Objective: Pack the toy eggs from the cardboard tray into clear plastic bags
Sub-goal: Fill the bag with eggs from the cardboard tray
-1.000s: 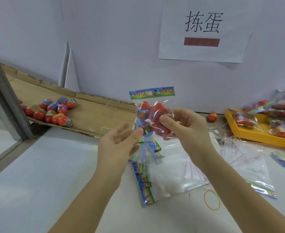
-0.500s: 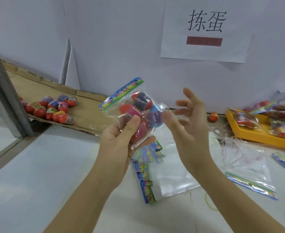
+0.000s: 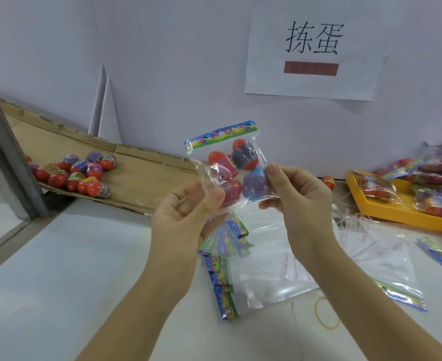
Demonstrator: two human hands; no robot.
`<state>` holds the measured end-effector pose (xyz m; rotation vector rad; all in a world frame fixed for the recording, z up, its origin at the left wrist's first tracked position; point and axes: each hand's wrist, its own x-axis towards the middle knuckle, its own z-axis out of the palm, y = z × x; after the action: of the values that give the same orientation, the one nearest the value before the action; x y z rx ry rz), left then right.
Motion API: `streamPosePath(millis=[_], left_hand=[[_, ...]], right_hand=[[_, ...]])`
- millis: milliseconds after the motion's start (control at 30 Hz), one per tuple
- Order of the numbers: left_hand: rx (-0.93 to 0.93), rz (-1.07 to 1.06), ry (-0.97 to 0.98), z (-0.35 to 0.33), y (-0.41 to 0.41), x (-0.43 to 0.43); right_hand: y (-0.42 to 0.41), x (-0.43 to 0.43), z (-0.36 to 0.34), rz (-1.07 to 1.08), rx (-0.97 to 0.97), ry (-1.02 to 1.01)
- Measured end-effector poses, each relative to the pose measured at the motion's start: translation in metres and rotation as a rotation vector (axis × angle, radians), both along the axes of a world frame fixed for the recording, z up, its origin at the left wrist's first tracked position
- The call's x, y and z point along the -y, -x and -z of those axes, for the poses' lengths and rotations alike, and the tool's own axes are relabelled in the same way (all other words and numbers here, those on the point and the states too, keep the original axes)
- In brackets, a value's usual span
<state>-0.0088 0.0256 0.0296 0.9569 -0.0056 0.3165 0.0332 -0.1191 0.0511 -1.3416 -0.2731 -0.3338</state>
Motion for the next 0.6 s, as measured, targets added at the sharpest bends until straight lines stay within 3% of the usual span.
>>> streamPosePath(millis=[267, 400, 600], left_hand=[[-0.049, -0.090, -0.111, 0.0074, -0.0041, -0.0035], [-0.069, -0.178, -0.145, 0.0093, -0.0028, 0.0024], [-0.090, -0.106, -0.096, 0.0010, -0.0013, -0.0033]], right_hand=[[-0.0021, 0.0019, 0.0041, 0.056, 0.099, 0.154], [-0.0034, 0.0003, 0.0078, 0.080, 0.115, 0.129], [-0.0045, 0.0015, 0.0098, 0.019, 0.109, 0.134]])
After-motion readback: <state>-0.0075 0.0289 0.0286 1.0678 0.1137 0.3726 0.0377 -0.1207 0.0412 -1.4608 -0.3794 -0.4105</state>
